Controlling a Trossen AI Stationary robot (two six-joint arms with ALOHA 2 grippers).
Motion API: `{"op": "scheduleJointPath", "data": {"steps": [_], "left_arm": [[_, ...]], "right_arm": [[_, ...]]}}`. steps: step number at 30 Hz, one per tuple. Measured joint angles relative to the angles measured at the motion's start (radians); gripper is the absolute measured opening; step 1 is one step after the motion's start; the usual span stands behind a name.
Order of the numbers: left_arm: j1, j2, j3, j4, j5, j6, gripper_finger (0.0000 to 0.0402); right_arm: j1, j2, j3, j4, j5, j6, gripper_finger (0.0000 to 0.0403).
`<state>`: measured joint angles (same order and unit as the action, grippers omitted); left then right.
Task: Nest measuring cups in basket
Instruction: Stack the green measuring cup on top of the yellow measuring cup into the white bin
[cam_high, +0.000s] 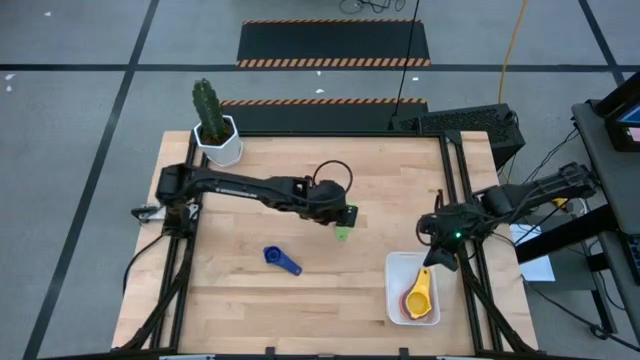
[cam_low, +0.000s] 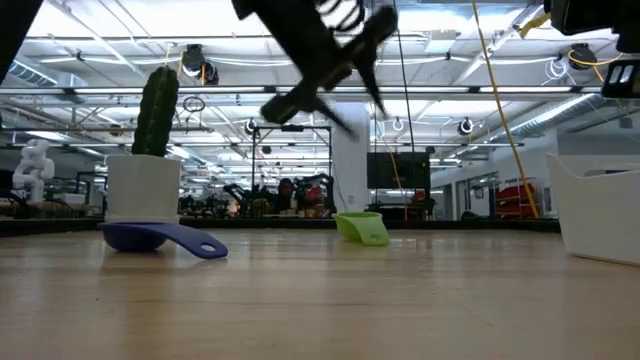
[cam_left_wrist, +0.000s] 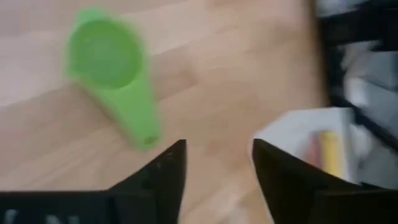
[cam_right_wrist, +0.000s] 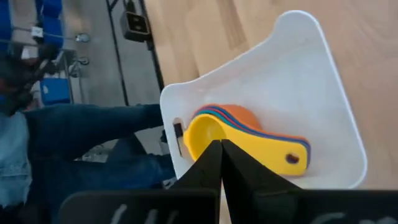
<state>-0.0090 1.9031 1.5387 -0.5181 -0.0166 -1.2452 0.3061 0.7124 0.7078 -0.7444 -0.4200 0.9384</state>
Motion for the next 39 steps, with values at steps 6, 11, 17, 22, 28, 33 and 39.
{"op": "scheduleJointPath", "data": {"steps": [6, 11, 17, 22, 28, 33, 39], "left_arm": [[0.015, 0.078, -0.002, -0.078, 0.075, -0.047, 0.0272], [0.021, 0.133, -0.016, -0.032, 0.072, -0.039, 0.0287], [0.034, 0.174, -0.020, -0.001, 0.060, -0.003, 0.0267], [0.044, 0.195, -0.021, -0.008, 0.043, 0.007, 0.0256], [0.047, 0.243, -0.019, 0.096, 0.093, 0.040, 0.0255], [0.048, 0.259, -0.023, 0.138, 0.108, 0.040, 0.0255], [0.048, 0.287, -0.023, 0.218, 0.119, 0.036, 0.0255]], "right_arm": [[0.000, -0.040, -0.001, -0.023, -0.005, -0.049, 0.0000], [0.000, -0.063, -0.001, -0.060, -0.034, -0.100, 0.0000], [0.000, -0.078, -0.001, -0.125, -0.070, -0.154, 0.0000], [0.000, -0.081, -0.001, -0.135, -0.082, -0.175, 0.0000], [0.000, -0.083, -0.001, -0.135, -0.082, -0.167, 0.0000], [0.000, -0.086, -0.001, -0.135, -0.082, -0.144, 0.0000], [0.000, -0.087, -0.001, -0.126, -0.081, -0.136, 0.0000]]}}
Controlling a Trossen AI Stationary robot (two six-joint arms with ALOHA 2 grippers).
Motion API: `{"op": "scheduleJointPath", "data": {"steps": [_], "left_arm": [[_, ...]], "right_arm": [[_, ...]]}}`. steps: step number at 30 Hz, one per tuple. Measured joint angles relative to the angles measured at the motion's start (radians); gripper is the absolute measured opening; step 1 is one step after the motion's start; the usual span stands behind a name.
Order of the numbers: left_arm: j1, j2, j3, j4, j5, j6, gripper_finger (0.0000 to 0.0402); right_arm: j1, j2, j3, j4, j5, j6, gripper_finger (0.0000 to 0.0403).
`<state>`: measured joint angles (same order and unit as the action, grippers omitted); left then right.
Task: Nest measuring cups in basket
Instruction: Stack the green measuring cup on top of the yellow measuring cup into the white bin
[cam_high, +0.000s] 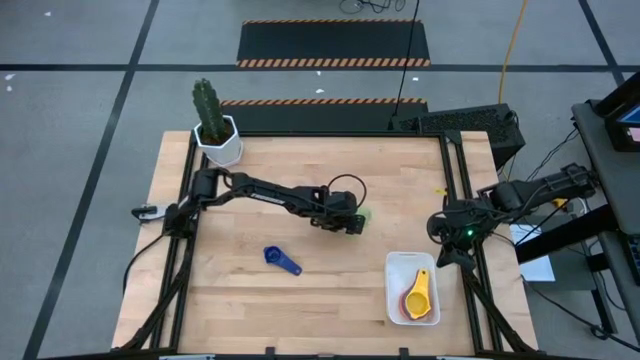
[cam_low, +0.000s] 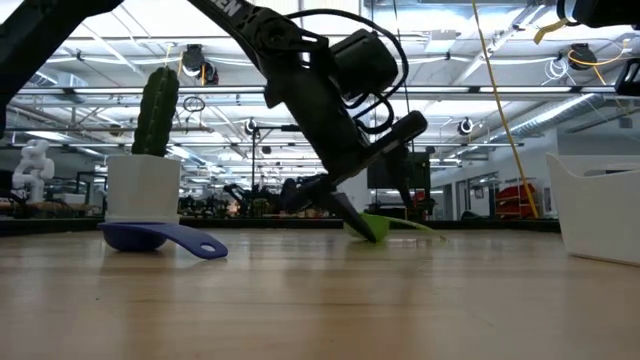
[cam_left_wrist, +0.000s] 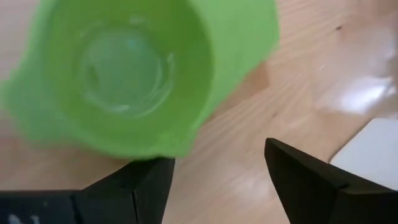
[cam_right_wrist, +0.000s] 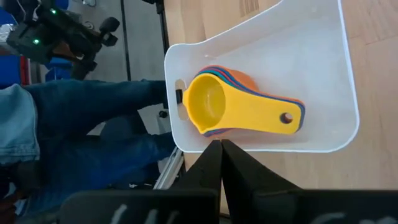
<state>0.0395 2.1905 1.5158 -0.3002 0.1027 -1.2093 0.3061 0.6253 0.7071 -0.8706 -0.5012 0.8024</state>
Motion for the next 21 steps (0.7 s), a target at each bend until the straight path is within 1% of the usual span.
{"op": "scheduleJointPath", "data": {"steps": [3, 6, 8, 11, 13, 15, 18, 19, 21], "left_arm": [[-0.001, 0.010, 0.000, 0.067, -0.013, -0.005, 0.0255], [-0.001, 0.005, -0.003, 0.106, 0.001, -0.022, 0.0255], [-0.002, -0.007, -0.004, 0.121, 0.034, -0.030, 0.0255], [-0.004, -0.057, -0.005, 0.138, 0.110, -0.026, 0.0255], [-0.006, -0.103, -0.004, 0.110, 0.120, 0.004, 0.0255], [-0.005, -0.150, -0.002, 0.085, 0.085, 0.057, 0.0255], [0.011, -0.217, -0.002, -0.009, -0.008, 0.174, 0.0255], [0.018, -0.236, -0.001, -0.044, -0.036, 0.224, 0.0255], [0.029, -0.250, -0.001, -0.087, -0.082, 0.382, 0.0255]], "right_arm": [[0.000, 0.002, 0.000, 0.006, 0.004, 0.014, 0.0000], [0.000, 0.004, 0.000, 0.006, 0.029, 0.037, 0.0000], [0.000, 0.004, 0.000, 0.006, 0.035, 0.047, 0.0000], [0.000, 0.004, 0.000, 0.007, 0.035, 0.051, 0.0000], [0.000, 0.004, 0.000, 0.007, 0.055, 0.062, 0.0000], [0.000, 0.004, 0.000, 0.017, 0.077, 0.068, 0.0000], [-0.003, 0.003, 0.000, 0.038, 0.088, 0.076, 0.0000], [-0.005, 0.006, 0.000, 0.042, 0.088, 0.076, 0.0000], [-0.011, 0.011, 0.000, 0.053, 0.089, 0.075, 0.0000]]}}
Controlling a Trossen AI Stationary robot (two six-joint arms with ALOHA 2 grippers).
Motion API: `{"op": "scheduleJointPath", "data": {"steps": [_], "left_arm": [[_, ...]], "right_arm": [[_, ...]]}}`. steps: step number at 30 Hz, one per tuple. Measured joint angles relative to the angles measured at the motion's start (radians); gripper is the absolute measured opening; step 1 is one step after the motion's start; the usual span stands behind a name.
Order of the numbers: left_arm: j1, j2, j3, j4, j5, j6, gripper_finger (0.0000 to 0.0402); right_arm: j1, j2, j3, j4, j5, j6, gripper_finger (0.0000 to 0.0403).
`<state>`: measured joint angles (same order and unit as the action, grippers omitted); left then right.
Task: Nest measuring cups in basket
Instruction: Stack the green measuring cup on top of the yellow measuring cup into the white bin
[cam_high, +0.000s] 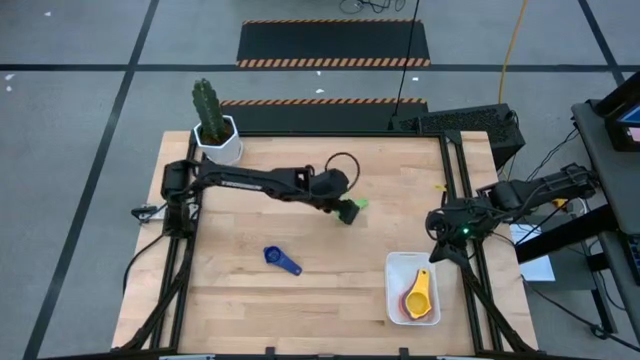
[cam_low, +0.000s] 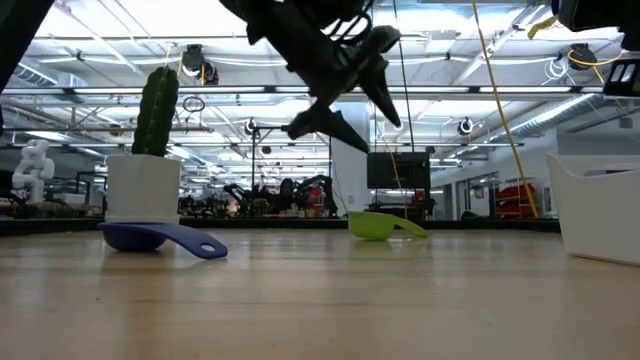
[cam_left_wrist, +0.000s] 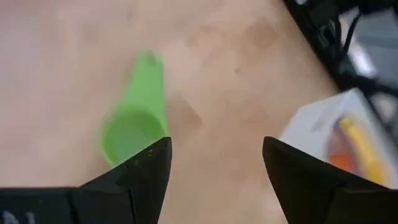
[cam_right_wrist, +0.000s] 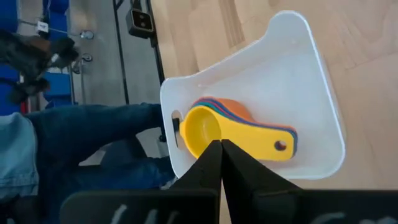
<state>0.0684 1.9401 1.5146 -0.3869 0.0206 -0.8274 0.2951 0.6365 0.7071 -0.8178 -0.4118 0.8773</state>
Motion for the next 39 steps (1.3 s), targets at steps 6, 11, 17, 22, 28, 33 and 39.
{"op": "scheduleJointPath", "data": {"steps": [6, 11, 17, 22, 28, 33, 39], "left_arm": [[-0.005, 0.029, 0.001, 0.016, -0.010, 0.517, 0.0255], [-0.019, 0.070, -0.003, -0.070, -0.001, 0.738, 0.0255], [-0.027, 0.118, -0.001, -0.022, 0.002, 0.882, 0.0255], [-0.023, 0.149, 0.000, -0.006, 0.013, 0.913, 0.0254], [-0.023, 0.177, -0.002, 0.017, 0.021, 0.946, 0.0210], [-0.022, 0.212, 0.000, 0.024, 0.051, 0.962, 0.0154], [-0.022, 0.221, -0.001, 0.022, 0.050, 0.947, 0.0086]], "right_arm": [[-0.015, 0.012, 0.000, 0.038, -0.004, 0.002, 0.0000], [-0.015, 0.016, 0.000, 0.055, 0.001, 0.057, 0.0000], [-0.015, 0.011, 0.000, 0.096, 0.046, 0.094, 0.0000], [-0.015, 0.025, 0.000, 0.131, 0.047, 0.124, 0.0000], [-0.015, 0.034, 0.000, 0.161, 0.050, 0.155, 0.0000], [-0.015, 0.037, 0.000, 0.164, 0.050, 0.180, 0.0000], [-0.014, 0.037, 0.000, 0.192, 0.050, 0.188, 0.0000]]}}
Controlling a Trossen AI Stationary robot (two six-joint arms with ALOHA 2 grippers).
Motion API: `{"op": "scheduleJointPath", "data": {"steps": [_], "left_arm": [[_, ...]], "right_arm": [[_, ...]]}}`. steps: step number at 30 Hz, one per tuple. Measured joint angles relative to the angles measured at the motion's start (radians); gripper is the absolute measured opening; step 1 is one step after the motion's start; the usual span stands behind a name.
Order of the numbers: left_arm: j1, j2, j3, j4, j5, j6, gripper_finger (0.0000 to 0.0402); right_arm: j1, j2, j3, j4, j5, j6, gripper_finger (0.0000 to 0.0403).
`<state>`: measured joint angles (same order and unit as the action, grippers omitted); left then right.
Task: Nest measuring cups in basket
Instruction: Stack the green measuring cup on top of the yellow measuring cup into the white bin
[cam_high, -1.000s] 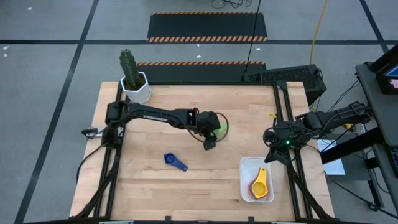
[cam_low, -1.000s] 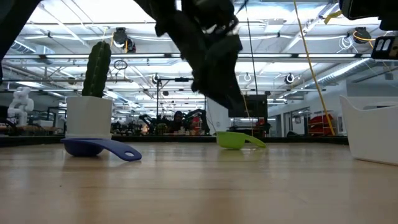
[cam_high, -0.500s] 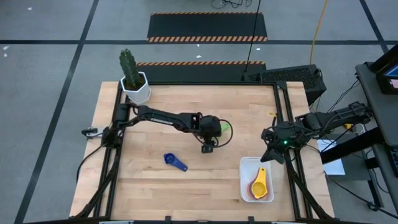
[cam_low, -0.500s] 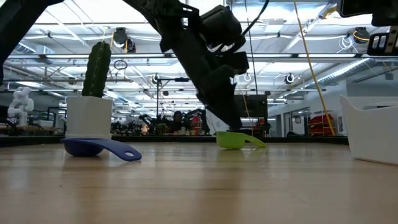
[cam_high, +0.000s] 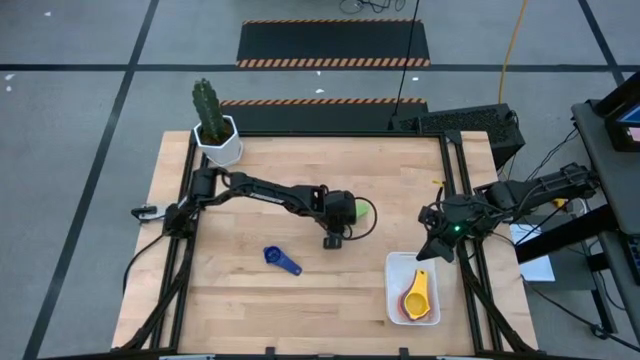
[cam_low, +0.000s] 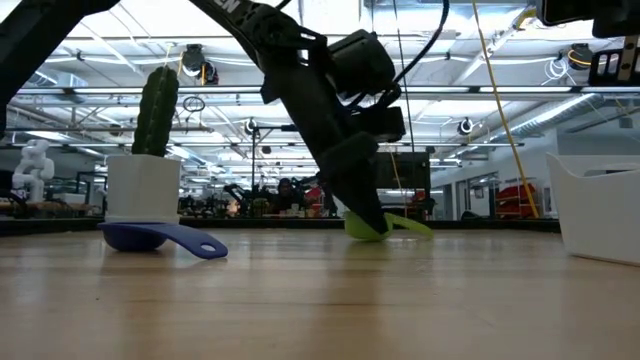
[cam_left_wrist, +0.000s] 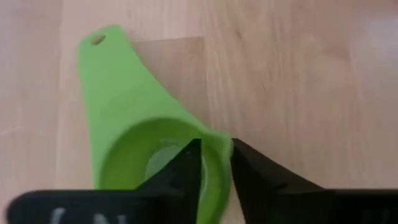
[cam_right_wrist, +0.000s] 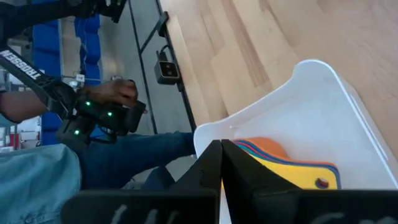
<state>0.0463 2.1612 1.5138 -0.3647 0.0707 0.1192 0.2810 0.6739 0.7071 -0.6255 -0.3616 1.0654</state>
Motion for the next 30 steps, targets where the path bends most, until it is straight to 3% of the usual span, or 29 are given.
{"op": "scheduleJointPath", "data": {"steps": [6, 11, 15, 21, 26, 30], "left_arm": [[0.011, 0.000, 0.000, 0.001, -0.053, -0.067, 0.0013], [0.002, -0.036, 0.010, -0.003, -0.066, -0.166, 0.0019], [-0.039, -0.089, 0.060, 0.001, -0.122, -0.190, 0.0009], [-0.131, -0.103, 0.261, -0.077, -0.262, -0.152, 0.0015], [-0.229, -0.107, 0.408, -0.121, -0.443, -0.111, 0.0009], [-0.273, -0.103, 0.481, -0.203, -0.568, -0.150, 0.0014]], "right_arm": [[0.000, 0.000, 0.000, 0.020, 0.062, 0.057, 0.0000], [-0.019, 0.000, 0.000, 0.037, 0.127, 0.160, 0.0000], [-0.067, 0.000, 0.000, 0.117, 0.062, 0.179, 0.0000], [-0.169, -0.002, 0.000, 0.271, -0.008, 0.183, 0.0024], [-0.251, -0.026, -0.001, 0.436, -0.016, 0.318, 0.0068], [-0.291, -0.054, 0.000, 0.587, -0.086, 0.391, 0.0108]]}}
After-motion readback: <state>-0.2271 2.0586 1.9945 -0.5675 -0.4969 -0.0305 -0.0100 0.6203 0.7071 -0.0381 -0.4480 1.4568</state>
